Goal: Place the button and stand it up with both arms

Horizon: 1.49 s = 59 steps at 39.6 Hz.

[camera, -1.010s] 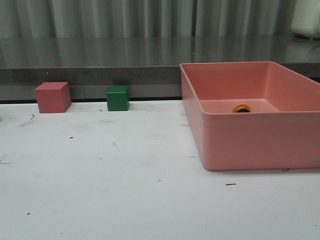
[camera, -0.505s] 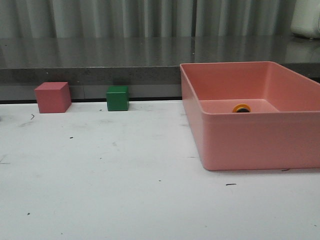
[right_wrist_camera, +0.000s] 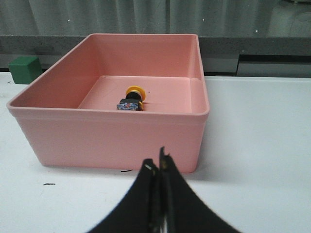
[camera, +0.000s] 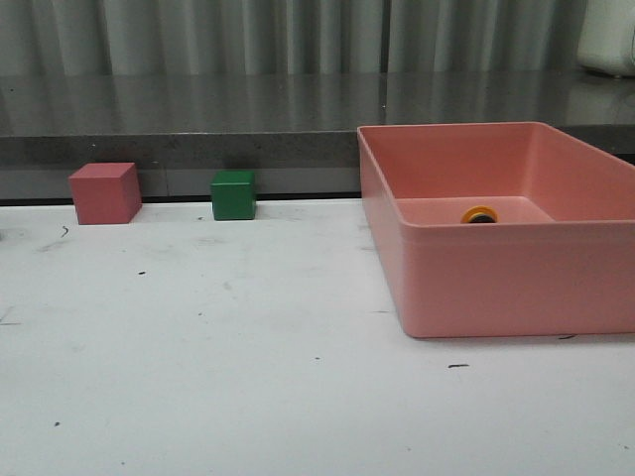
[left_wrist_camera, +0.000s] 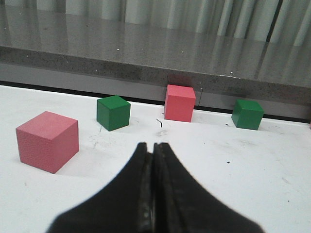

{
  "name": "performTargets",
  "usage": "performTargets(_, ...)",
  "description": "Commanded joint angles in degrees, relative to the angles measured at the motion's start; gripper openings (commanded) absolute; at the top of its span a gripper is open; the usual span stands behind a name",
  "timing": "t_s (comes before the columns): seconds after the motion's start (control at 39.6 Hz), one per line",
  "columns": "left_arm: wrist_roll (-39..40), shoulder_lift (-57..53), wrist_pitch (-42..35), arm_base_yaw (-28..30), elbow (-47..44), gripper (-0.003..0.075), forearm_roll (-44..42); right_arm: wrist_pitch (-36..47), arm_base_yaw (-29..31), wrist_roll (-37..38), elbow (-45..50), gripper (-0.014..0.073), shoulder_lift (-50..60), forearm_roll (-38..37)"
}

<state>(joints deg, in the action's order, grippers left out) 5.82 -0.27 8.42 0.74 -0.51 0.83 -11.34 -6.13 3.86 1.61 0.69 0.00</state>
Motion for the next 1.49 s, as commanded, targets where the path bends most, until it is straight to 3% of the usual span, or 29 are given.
performTargets(0.0,0.0,-1.2,-4.4,0.0,-0.8,-0.002,0.5,4.4,0.2,-0.5,-0.2,-0.007,0.9,-0.5)
performTargets(0.3,0.0,-1.2,-7.7,0.0,-0.8,-0.002,3.4,4.5,0.2,-0.5,-0.2,-0.007,0.9,-0.5)
performTargets(0.53,0.0,-1.2,-18.4,0.0,0.0,-0.002,3.5,9.1,0.2,-0.5,-0.8,-0.007,0.9,-0.5)
performTargets(0.83,0.0,4.9,-8.7,-0.2,14.6,-0.002,-0.8,0.9,0.2,-0.5,-15.9,-0.0069,-2.1,-0.5)
performTargets(1.09,0.0,19.7,-6.2,-0.2,25.7,-0.002,-1.1,-6.6,0.2,-0.5,-29.6,-0.0069,-18.4,-0.5)
performTargets(1.46,0.0,24.2,-6.6,-0.2,27.7,0.0008,-1.1,-5.7,0.2,-0.5,-32.7,-0.0039,-24.6,-0.5)
